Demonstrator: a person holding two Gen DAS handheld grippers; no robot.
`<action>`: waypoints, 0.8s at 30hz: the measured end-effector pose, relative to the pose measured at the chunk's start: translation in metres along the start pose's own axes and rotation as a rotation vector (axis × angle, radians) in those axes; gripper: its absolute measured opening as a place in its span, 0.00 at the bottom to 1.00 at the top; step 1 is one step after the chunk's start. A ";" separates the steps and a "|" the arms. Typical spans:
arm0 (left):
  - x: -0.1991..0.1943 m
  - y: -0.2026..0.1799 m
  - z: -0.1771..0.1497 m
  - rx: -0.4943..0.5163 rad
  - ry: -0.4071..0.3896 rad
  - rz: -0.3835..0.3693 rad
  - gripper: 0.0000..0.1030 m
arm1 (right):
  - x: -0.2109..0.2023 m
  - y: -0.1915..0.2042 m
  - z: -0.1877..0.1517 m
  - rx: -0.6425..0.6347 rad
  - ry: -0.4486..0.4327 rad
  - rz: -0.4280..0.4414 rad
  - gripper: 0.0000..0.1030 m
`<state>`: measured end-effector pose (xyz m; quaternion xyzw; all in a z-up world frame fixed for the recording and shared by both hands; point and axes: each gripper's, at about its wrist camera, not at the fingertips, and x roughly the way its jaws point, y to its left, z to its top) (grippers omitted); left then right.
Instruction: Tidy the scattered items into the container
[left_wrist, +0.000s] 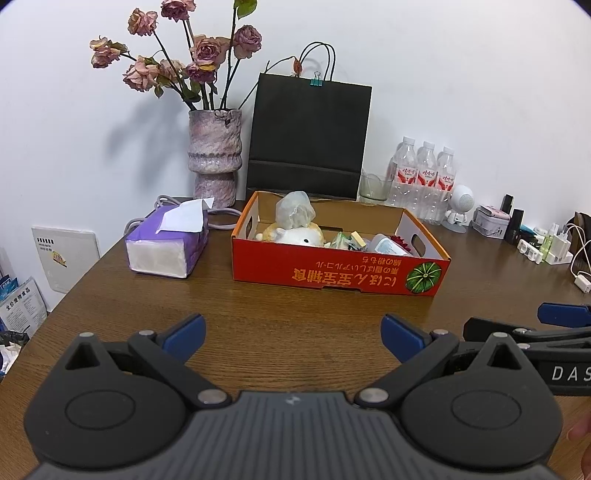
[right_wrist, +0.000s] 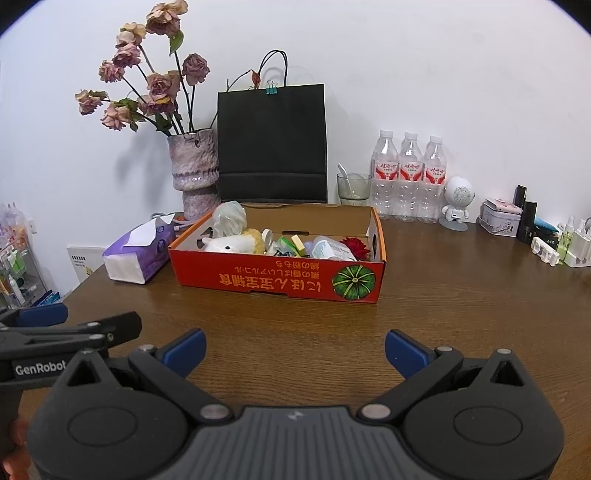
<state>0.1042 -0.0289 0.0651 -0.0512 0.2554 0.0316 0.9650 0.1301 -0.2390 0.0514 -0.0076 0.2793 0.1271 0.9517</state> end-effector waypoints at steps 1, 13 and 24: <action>0.000 0.000 0.000 0.001 0.001 0.001 1.00 | 0.000 0.000 0.000 0.000 0.000 0.000 1.00; 0.001 0.000 0.000 0.003 0.001 0.001 1.00 | 0.000 0.000 0.000 0.001 0.001 0.000 1.00; 0.002 0.000 -0.001 0.004 0.001 0.001 1.00 | 0.000 0.000 0.000 0.000 0.001 0.000 1.00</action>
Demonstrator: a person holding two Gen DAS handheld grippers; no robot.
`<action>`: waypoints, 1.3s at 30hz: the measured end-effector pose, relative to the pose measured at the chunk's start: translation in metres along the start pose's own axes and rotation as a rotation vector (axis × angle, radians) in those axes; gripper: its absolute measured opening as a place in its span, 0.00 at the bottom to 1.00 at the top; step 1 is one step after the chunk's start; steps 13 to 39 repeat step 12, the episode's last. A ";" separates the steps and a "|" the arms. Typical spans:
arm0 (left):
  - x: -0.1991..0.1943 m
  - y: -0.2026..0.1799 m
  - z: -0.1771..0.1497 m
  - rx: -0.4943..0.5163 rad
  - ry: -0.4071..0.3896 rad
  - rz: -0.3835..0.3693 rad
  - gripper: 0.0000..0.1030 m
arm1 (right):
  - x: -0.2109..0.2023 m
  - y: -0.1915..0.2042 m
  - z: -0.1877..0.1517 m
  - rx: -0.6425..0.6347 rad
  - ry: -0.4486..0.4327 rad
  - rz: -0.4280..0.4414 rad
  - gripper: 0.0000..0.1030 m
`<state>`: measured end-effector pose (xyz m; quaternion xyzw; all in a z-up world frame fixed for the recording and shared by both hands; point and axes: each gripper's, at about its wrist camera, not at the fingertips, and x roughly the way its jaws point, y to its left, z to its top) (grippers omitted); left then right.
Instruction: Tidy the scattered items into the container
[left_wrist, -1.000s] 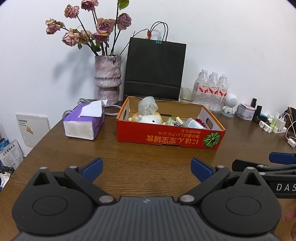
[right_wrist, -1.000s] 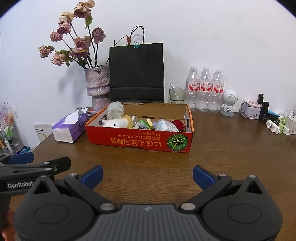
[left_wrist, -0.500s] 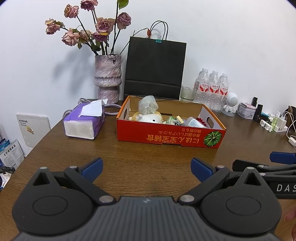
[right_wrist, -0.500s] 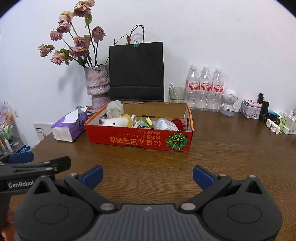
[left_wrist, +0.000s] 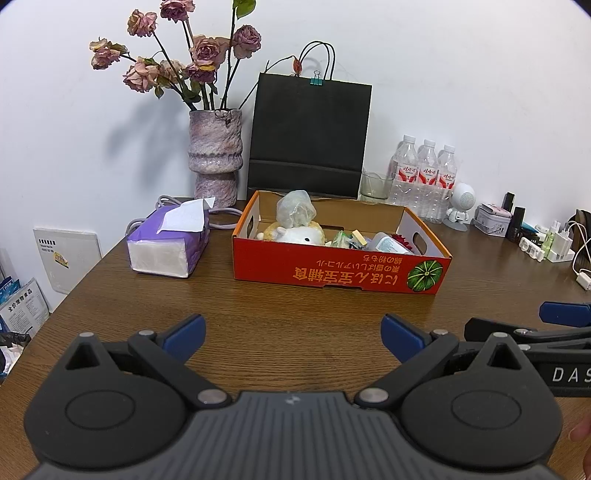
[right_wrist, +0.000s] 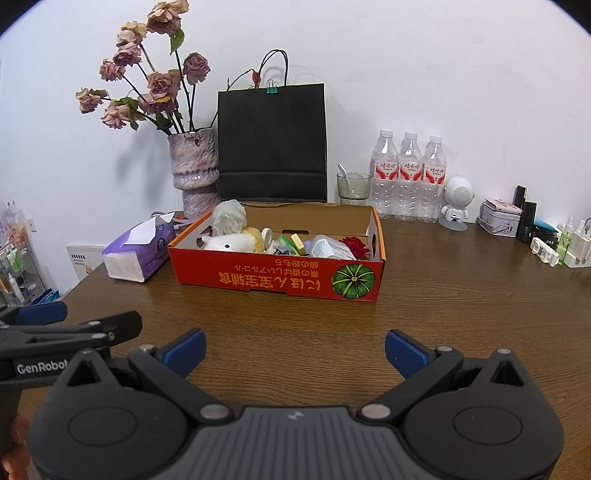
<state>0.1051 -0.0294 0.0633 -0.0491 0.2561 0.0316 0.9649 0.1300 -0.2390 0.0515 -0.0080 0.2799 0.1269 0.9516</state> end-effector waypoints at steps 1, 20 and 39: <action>0.000 0.000 0.000 0.001 -0.002 0.000 1.00 | 0.000 0.000 0.000 0.000 0.000 0.000 1.00; -0.002 0.000 -0.003 0.016 -0.036 0.026 1.00 | 0.001 -0.001 -0.004 0.000 0.003 -0.002 1.00; -0.002 0.000 -0.003 0.016 -0.036 0.026 1.00 | 0.001 -0.001 -0.004 0.000 0.003 -0.002 1.00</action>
